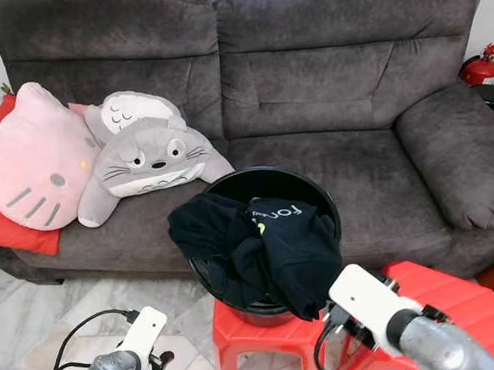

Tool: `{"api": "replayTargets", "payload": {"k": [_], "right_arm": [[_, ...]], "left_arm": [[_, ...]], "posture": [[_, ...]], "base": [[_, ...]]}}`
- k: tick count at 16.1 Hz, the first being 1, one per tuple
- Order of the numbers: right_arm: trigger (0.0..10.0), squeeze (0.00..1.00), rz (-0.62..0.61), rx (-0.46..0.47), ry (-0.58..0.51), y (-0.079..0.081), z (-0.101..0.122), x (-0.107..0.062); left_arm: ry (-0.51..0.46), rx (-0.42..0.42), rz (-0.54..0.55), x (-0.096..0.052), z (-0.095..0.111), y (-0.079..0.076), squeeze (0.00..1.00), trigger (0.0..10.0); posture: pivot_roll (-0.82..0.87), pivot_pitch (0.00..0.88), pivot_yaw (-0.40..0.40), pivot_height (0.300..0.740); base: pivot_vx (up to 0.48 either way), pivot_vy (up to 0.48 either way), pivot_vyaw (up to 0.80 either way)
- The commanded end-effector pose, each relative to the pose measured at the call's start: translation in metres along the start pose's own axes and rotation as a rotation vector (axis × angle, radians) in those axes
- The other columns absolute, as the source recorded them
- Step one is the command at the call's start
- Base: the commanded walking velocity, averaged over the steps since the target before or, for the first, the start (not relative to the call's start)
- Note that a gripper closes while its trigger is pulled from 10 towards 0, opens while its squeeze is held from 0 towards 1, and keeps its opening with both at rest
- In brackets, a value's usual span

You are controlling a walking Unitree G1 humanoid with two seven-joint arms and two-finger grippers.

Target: Hang hanger

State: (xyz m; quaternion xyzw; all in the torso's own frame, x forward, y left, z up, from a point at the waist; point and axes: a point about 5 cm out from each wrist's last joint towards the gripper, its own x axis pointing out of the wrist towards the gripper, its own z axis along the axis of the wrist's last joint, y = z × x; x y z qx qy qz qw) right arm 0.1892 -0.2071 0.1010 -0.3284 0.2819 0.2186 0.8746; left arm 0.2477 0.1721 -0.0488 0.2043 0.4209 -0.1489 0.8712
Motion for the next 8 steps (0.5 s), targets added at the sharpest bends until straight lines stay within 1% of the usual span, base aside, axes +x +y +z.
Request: {"api": "replayTargets", "payload": {"k": [1, 2, 5, 7, 8], "right_arm": [[10.0, 0.00, 0.006, -0.008, 0.003, 0.001, 0.002, 0.001], [10.0, 0.00, 0.004, -0.013, 0.015, 0.000, 0.003, 0.003], [10.0, 0.00, -0.058, -0.038, 0.059, -0.006, -0.001, 0.010], [10.0, 0.00, -0.047, -0.053, 0.085, -0.004, -0.004, 0.013], [10.0, 0.00, -0.025, -0.047, 0.094, -0.001, -0.005, 0.013]], "left_arm": [[0.026, 0.020, -0.011, 0.000, -0.004, -0.001, 0.00, 10.0], [0.027, 0.021, -0.012, 0.000, -0.004, -0.002, 0.00, 10.0], [0.028, 0.020, -0.012, 0.000, -0.004, -0.002, 0.00, 10.0], [0.029, 0.020, -0.012, 0.000, -0.005, -0.002, 0.00, 10.0], [0.029, 0.020, -0.013, 0.000, -0.005, -0.002, 0.00, 10.0]], "posture": [[-0.26, 0.000, 0.010, 0.740], [-0.25, 0.000, 0.009, 0.740], [-0.25, 0.000, 0.007, 0.740], [-0.25, 0.000, 0.006, 0.740], [-0.25, 0.000, 0.006, 0.740]], "base": [[0.000, 0.000, 0.00], [0.000, 0.000, 0.00], [0.000, 0.000, 0.00], [0.000, 0.000, 0.00], [0.000, 0.000, 0.00]]}}
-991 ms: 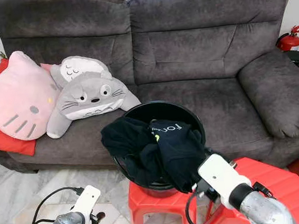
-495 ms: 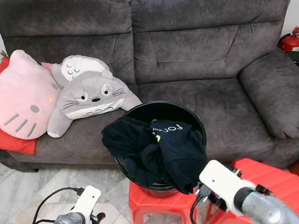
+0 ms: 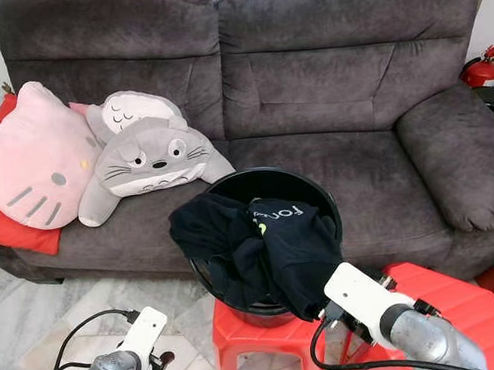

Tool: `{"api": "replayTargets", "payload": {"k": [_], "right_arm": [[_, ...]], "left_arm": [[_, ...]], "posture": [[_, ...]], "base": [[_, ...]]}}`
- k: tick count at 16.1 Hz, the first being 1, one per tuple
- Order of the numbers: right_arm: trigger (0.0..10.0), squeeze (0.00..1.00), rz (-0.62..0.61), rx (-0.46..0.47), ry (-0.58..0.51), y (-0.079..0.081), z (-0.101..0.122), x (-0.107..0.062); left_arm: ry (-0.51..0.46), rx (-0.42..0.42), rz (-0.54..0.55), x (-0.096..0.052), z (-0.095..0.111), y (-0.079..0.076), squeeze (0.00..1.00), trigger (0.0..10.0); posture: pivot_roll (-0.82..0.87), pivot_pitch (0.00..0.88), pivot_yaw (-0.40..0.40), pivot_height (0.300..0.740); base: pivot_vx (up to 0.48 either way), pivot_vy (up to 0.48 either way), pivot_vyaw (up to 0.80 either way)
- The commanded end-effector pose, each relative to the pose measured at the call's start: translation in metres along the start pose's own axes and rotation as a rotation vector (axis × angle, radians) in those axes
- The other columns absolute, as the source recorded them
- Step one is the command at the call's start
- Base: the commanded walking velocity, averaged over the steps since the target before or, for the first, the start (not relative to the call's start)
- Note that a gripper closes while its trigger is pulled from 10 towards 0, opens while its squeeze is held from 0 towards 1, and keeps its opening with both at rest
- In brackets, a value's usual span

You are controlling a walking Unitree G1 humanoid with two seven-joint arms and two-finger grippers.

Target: Hang hanger

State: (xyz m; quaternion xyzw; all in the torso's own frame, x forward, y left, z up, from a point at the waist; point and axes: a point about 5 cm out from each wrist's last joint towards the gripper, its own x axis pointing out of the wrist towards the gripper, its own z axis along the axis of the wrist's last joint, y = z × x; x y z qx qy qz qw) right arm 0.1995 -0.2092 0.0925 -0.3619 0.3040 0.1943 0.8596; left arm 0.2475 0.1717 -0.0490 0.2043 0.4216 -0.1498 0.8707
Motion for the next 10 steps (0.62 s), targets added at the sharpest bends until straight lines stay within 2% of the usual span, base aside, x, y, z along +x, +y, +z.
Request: {"api": "replayTargets", "payload": {"k": [1, 3, 7, 10], "right_arm": [[10.0, 0.00, 0.033, -0.008, 0.020, 0.0055, -0.0021, 0.0005], [10.0, 0.00, 0.028, -0.005, 0.023, 0.0059, -0.0021, 0.0011], [10.0, 0.00, -0.045, -0.035, 0.056, -0.0034, -0.0067, 0.0043], [10.0, 0.00, -0.053, -0.030, 0.057, -0.0026, -0.0073, 0.0048]], "left_arm": [[0.028, 0.020, -0.011, -0.0001, -0.0046, -0.0017, 0.00, 10.0], [0.028, 0.020, -0.011, -0.0001, -0.0046, -0.0017, 0.00, 10.0], [0.028, 0.022, -0.011, -0.0001, -0.0045, -0.0017, 0.00, 10.0], [0.029, 0.023, -0.010, -0.0002, -0.0047, -0.0015, 0.00, 10.0]], "posture": [[-0.25, 0.000, 0.006, 0.740], [-0.25, 0.000, 0.006, 0.740], [-0.25, 0.000, 0.006, 0.740], [-0.25, 0.000, 0.008, 0.740]], "base": [[0.000, 0.000, 0.00], [0.000, 0.000, 0.00], [0.000, 0.000, 0.00], [0.000, 0.000, 0.00]]}}
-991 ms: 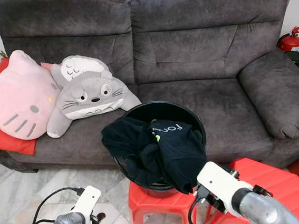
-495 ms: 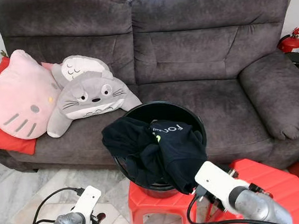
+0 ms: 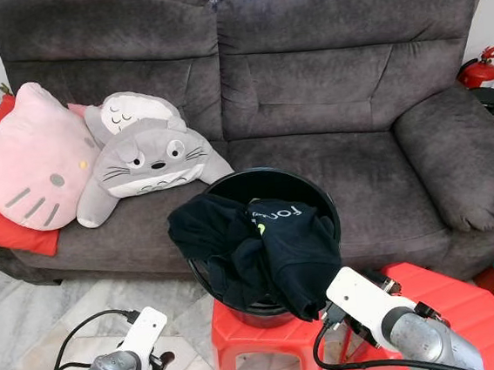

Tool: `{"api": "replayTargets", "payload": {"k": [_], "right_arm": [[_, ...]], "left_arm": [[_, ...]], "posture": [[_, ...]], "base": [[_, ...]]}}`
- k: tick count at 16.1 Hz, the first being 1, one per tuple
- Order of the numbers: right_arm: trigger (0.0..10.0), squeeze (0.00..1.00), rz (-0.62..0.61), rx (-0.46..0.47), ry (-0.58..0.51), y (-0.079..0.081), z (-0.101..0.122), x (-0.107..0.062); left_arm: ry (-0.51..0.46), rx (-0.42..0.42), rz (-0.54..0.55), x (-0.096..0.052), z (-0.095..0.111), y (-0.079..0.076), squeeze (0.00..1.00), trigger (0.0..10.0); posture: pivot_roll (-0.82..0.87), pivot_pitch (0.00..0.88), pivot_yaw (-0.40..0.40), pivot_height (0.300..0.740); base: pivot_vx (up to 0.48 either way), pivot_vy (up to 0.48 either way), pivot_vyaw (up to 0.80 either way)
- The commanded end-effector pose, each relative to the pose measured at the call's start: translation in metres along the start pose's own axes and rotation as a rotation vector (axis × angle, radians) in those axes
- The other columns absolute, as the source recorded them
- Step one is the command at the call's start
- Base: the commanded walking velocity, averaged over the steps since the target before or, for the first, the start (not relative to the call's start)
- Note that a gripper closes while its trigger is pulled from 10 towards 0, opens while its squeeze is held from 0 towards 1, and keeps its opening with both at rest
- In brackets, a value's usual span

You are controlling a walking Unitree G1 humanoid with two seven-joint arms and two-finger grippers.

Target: Hang hanger

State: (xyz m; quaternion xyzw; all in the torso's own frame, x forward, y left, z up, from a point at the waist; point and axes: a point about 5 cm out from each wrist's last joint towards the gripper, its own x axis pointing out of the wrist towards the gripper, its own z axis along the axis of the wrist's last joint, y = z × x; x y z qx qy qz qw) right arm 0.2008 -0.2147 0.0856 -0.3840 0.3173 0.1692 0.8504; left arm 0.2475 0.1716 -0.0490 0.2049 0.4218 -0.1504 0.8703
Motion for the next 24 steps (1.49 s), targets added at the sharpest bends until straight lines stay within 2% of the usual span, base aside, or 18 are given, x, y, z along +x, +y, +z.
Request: {"api": "replayTargets", "payload": {"k": [1, 8, 16, 24], "right_arm": [[10.0, 0.00, -0.008, -0.006, 0.000, -0.0006, 0.0003, 0.0005], [10.0, 0.00, 0.006, 0.022, -0.015, 0.0063, -0.0006, 0.0028], [10.0, 0.00, -0.049, 0.051, -0.027, 0.0066, -0.0075, 0.0092], [10.0, 0.00, -0.128, 0.023, -0.080, 0.0014, -0.0047, 0.0076]], "left_arm": [[0.028, 0.022, -0.010, -0.0002, -0.0047, -0.0014, 0.00, 10.0], [0.028, 0.025, -0.013, -0.0002, -0.0048, -0.0017, 0.00, 10.0], [0.025, 0.028, -0.014, -0.0001, -0.0045, -0.0021, 0.00, 10.0], [0.027, 0.034, -0.017, -0.0002, -0.0049, -0.0018, 0.00, 10.0]], "posture": [[-0.25, 0.000, 0.008, 0.740], [-0.25, 0.000, 0.008, 0.740], [-0.25, 0.000, 0.008, 0.740], [-0.25, 0.000, 0.010, 0.740]], "base": [[0.000, 0.000, 0.00], [0.000, 0.000, 0.00], [0.000, 0.000, 0.00], [0.000, 0.000, 0.00]]}}
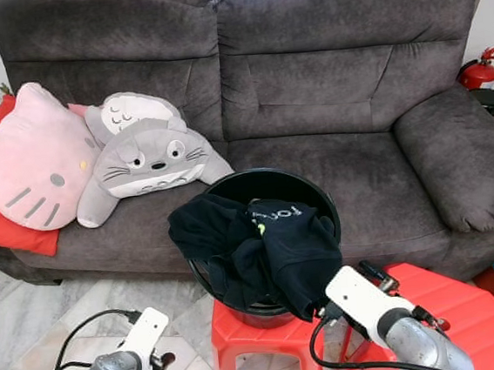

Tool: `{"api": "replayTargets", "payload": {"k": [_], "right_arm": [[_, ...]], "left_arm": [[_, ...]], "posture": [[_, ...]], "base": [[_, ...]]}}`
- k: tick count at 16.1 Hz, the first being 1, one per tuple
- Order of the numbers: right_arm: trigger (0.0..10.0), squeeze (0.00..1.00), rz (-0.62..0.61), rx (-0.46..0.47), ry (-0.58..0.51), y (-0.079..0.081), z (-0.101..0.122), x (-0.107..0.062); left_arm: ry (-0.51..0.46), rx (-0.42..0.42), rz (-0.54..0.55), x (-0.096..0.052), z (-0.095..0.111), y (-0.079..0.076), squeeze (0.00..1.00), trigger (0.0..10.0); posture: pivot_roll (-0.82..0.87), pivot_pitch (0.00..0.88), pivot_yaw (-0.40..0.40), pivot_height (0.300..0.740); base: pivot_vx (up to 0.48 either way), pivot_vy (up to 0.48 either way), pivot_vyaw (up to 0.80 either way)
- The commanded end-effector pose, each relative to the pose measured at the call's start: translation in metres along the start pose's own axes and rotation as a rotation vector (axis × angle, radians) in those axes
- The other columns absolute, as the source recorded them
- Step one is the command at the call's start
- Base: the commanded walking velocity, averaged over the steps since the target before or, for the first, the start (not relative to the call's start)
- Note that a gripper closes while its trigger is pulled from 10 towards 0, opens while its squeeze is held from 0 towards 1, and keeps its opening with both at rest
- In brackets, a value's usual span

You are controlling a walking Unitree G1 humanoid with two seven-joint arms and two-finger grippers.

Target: Hang hanger

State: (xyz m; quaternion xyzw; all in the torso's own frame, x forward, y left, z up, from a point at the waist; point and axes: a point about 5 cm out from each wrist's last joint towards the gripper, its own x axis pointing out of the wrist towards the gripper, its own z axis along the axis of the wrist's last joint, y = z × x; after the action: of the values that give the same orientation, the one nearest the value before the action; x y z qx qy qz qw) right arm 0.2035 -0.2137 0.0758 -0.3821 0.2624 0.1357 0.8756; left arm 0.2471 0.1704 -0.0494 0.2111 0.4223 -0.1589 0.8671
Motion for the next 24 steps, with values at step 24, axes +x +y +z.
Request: {"api": "replayTargets", "payload": {"k": [24], "right_arm": [[10.0, 0.00, -0.277, 0.070, -0.110, -0.015, -0.002, 0.005]], "left_arm": [[0.025, 0.021, -0.011, 0.000, -0.005, -0.001, 0.00, 10.0]], "posture": [[-0.25, 0.000, 0.009, 0.740]], "base": [[0.000, 0.000, 0.00]]}}
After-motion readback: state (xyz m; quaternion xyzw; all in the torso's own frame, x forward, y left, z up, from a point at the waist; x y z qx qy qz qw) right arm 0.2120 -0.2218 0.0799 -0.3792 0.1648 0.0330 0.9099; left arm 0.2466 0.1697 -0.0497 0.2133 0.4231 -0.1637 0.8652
